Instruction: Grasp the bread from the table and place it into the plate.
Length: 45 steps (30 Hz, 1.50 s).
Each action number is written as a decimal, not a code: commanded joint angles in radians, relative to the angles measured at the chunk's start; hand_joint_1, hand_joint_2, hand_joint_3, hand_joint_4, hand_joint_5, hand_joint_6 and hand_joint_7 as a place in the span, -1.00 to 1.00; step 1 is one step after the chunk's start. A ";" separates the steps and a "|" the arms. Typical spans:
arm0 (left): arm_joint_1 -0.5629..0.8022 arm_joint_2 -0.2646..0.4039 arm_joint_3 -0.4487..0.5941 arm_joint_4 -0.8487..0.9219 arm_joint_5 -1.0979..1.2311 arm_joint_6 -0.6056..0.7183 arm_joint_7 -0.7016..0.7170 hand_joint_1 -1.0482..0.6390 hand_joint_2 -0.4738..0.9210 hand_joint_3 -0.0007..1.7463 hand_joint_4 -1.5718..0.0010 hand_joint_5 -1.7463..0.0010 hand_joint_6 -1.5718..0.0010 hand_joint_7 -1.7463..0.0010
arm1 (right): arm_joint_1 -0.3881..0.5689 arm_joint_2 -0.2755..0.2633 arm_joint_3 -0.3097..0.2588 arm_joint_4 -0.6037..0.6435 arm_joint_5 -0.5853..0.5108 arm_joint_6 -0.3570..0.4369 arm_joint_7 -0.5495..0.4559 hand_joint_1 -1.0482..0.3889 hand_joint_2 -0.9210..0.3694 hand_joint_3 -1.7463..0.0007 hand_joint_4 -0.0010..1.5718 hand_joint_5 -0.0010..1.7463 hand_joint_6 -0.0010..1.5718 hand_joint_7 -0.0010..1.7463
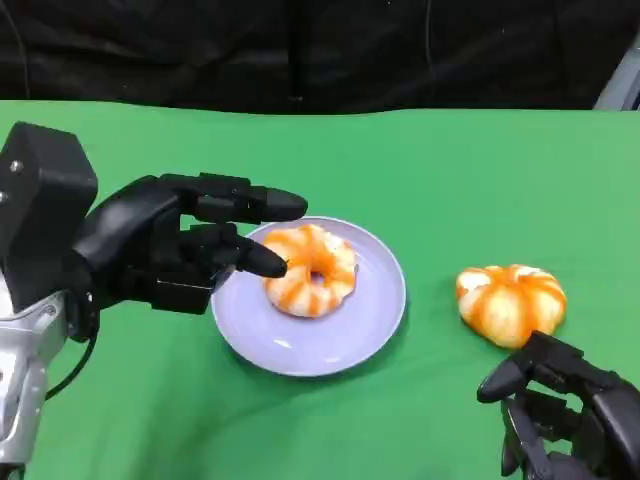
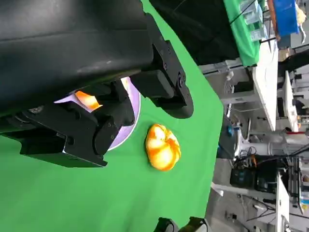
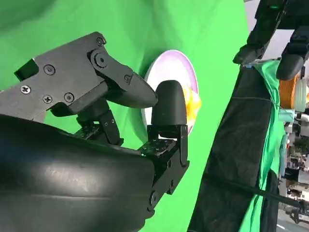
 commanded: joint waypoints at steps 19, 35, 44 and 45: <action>0.166 0.021 0.086 -0.090 -0.133 -0.033 0.018 0.37 0.64 0.35 -0.21 -1.00 -0.16 -0.88 | -0.002 -0.003 -0.007 -0.001 0.006 0.012 -0.007 0.37 -0.64 -0.16 -0.06 1.00 -0.17 0.82; 0.218 0.070 0.121 -0.200 -0.276 0.041 -0.008 0.34 0.62 0.32 -0.33 -1.00 -0.15 -1.00 | -0.010 -0.004 -0.010 0.013 0.005 0.003 -0.006 0.36 -0.65 -0.16 -0.06 1.00 -0.18 0.82; 0.226 0.081 0.126 -0.203 -0.303 0.044 -0.007 0.35 0.63 0.34 -0.33 -1.00 -0.15 -1.00 | -0.011 -0.003 -0.008 0.018 0.003 -0.012 -0.005 0.37 -0.66 -0.16 -0.06 1.00 -0.18 0.83; 0.226 0.082 0.125 -0.202 -0.305 0.043 -0.006 0.35 0.63 0.34 -0.33 -1.00 -0.14 -1.00 | -0.011 -0.003 -0.008 0.019 0.003 -0.012 -0.005 0.37 -0.66 -0.16 -0.06 1.00 -0.18 0.83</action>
